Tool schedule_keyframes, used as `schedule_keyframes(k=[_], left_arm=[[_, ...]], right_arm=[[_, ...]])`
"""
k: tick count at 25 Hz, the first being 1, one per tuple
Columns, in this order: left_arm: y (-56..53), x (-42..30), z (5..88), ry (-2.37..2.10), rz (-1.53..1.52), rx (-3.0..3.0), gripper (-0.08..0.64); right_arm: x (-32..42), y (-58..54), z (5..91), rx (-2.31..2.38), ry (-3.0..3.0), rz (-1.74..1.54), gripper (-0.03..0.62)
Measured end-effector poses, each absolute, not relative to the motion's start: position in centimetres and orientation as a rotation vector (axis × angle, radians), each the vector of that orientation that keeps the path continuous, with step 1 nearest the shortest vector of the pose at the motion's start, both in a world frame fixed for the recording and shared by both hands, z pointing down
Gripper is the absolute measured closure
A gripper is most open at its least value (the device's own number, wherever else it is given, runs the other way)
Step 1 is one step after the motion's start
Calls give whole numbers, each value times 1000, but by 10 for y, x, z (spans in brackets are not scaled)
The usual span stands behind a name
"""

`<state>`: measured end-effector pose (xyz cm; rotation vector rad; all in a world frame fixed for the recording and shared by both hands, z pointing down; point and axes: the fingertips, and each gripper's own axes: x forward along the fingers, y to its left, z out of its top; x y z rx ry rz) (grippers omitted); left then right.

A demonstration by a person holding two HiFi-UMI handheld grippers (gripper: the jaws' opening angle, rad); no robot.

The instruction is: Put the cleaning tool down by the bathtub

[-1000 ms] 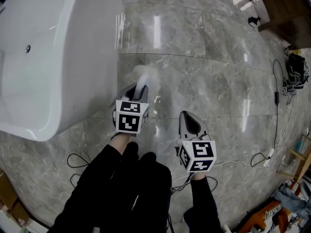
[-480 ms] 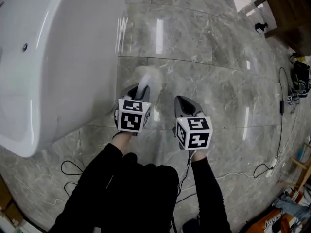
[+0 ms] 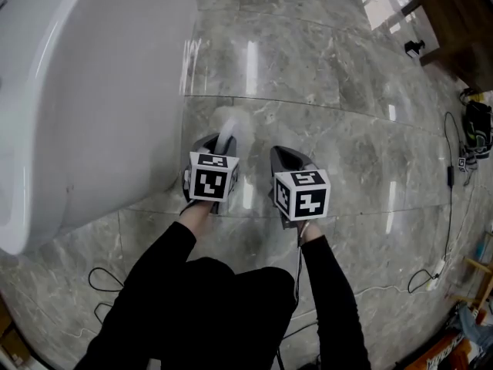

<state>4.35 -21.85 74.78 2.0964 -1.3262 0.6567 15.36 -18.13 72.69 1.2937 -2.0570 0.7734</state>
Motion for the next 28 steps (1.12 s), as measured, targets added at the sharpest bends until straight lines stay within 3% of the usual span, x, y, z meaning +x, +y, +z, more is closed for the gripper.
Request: schedule_keyframes(k=[28], left_arm=[[-230,31,852,-1379,834,1816,465]], right_arm=[[152,-181,777,1263,-2027,769,592]])
